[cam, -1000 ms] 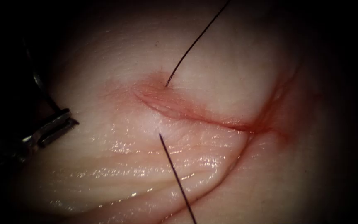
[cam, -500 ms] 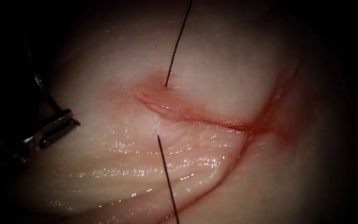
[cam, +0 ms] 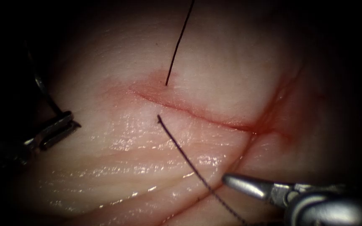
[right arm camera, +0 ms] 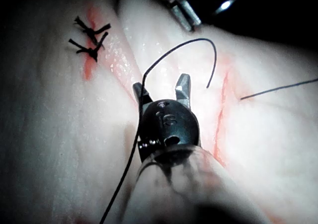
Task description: Wound Closure
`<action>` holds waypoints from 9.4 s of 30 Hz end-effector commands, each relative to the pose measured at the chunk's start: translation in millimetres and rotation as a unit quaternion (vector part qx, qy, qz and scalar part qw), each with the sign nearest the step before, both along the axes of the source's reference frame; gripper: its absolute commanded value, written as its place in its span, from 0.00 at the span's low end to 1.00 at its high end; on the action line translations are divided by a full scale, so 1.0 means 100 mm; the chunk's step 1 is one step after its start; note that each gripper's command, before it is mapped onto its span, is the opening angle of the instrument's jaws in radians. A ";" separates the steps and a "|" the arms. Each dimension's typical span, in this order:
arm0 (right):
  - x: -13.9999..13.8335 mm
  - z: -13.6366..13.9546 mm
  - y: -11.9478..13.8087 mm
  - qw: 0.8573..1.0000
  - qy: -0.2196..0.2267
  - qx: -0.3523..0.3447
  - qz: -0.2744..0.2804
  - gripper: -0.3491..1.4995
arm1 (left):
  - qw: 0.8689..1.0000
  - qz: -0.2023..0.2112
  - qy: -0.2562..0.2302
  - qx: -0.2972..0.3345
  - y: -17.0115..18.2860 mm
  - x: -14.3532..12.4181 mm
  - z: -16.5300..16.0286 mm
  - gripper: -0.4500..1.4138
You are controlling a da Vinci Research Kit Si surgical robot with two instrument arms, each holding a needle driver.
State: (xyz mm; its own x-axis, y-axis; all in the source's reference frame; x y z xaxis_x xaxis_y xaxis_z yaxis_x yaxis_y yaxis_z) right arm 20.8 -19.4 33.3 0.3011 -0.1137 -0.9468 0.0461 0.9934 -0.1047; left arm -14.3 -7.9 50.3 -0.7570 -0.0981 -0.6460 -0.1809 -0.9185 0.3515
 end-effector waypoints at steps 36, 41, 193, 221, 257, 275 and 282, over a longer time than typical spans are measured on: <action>0.100 0.112 0.055 0.998 -0.005 0.042 0.040 0.61 | 1.000 0.001 0.001 0.000 -0.002 -0.005 0.006 0.00; 0.093 0.113 0.051 0.999 -0.003 0.047 0.013 0.00 | 1.000 0.001 0.001 0.000 -0.002 -0.005 0.006 0.00; 0.064 0.076 0.176 0.837 0.062 0.434 0.327 0.00 | 1.000 0.001 0.001 0.000 -0.003 -0.006 0.006 0.00; -0.008 0.043 0.155 0.880 0.115 0.376 0.268 0.99 | 1.000 -0.001 -0.005 0.015 0.090 -0.024 -0.020 0.00; -0.051 0.052 0.111 0.973 -0.028 0.144 0.177 0.41 | 0.976 0.000 -0.139 0.168 0.226 -0.179 0.089 0.39; -0.055 0.056 0.103 0.975 -0.027 0.140 0.174 0.46 | 0.958 -0.114 -0.163 0.207 0.244 -0.103 0.006 0.78; -0.062 0.055 0.102 0.976 -0.037 0.134 0.170 0.31 | 0.955 -0.130 -0.179 0.200 0.215 -0.058 -0.050 0.71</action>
State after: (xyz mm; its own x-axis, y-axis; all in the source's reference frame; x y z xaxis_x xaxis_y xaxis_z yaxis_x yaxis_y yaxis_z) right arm 14.1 -9.5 38.5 0.3416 0.2548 -0.9047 -0.2893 0.9443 0.1567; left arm -19.5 13.3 44.9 -0.4442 0.3721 -0.8150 -0.4629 -0.8742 -0.1468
